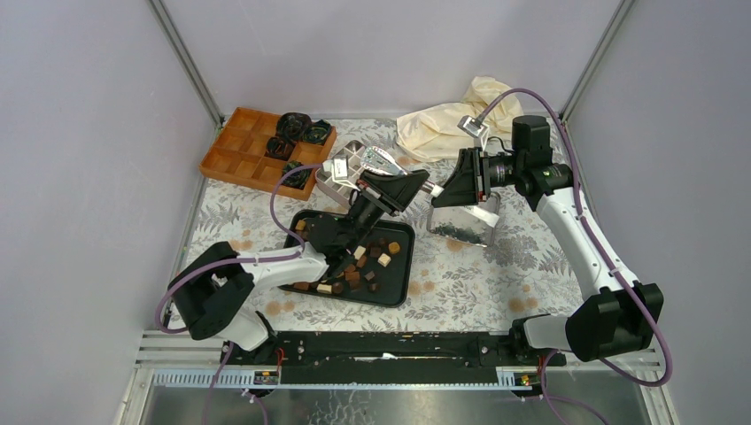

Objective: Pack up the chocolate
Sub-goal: Adjust the clamp.

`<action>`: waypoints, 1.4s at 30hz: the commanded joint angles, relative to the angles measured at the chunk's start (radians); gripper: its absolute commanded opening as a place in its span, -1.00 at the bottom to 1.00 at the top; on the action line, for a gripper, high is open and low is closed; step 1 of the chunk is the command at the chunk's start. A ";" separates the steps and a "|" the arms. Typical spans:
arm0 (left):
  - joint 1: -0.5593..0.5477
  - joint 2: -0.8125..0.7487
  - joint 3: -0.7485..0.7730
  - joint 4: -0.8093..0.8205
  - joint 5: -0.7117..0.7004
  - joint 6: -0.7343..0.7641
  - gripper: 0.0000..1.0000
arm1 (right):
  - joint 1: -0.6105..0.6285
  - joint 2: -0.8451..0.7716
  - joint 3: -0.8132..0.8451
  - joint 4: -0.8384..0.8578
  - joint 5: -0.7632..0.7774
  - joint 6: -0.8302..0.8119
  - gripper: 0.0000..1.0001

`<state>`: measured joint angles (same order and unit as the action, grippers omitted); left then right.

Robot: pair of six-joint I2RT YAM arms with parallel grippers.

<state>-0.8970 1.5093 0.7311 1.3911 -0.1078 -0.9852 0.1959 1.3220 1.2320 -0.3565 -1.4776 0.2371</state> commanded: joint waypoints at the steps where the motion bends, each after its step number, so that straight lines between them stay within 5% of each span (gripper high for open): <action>1: -0.006 0.002 0.020 0.071 0.001 0.001 -0.41 | 0.017 -0.002 0.025 0.020 -0.005 0.008 -0.26; 6: -0.007 -0.009 0.008 0.074 -0.016 0.004 0.14 | 0.017 -0.010 0.023 0.027 -0.022 0.014 -0.49; 14: -0.006 -0.161 -0.115 -0.004 -0.089 0.082 0.90 | -0.021 -0.032 0.005 0.087 -0.048 0.074 -0.25; 20: -0.006 -0.420 -0.255 -0.318 -0.109 0.158 0.97 | -0.081 -0.048 -0.004 0.094 -0.048 0.086 -0.10; 26: -0.007 -0.693 -0.265 -0.868 -0.098 0.194 0.97 | -0.140 -0.062 -0.046 0.145 -0.031 0.126 -0.12; 32: -0.004 -0.783 -0.185 -1.363 -0.123 0.154 0.97 | -0.231 -0.094 -0.145 0.206 0.046 0.133 -0.10; 35: 0.006 -0.784 -0.182 -1.505 -0.111 0.107 0.97 | -0.252 -0.108 -0.169 0.113 0.120 0.010 -0.06; 39: 0.029 -0.763 -0.170 -1.608 -0.037 0.085 0.94 | -0.262 -0.092 -0.074 -0.209 0.328 -0.325 -0.05; 42: 0.030 -0.675 -0.173 -1.597 0.012 0.063 0.73 | -0.273 -0.087 -0.031 -0.305 0.408 -0.402 -0.06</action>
<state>-0.8749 0.7586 0.5255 -0.1116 -0.1696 -0.8871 -0.0654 1.2537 1.1000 -0.4679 -1.2163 0.0700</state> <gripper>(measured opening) 0.911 0.477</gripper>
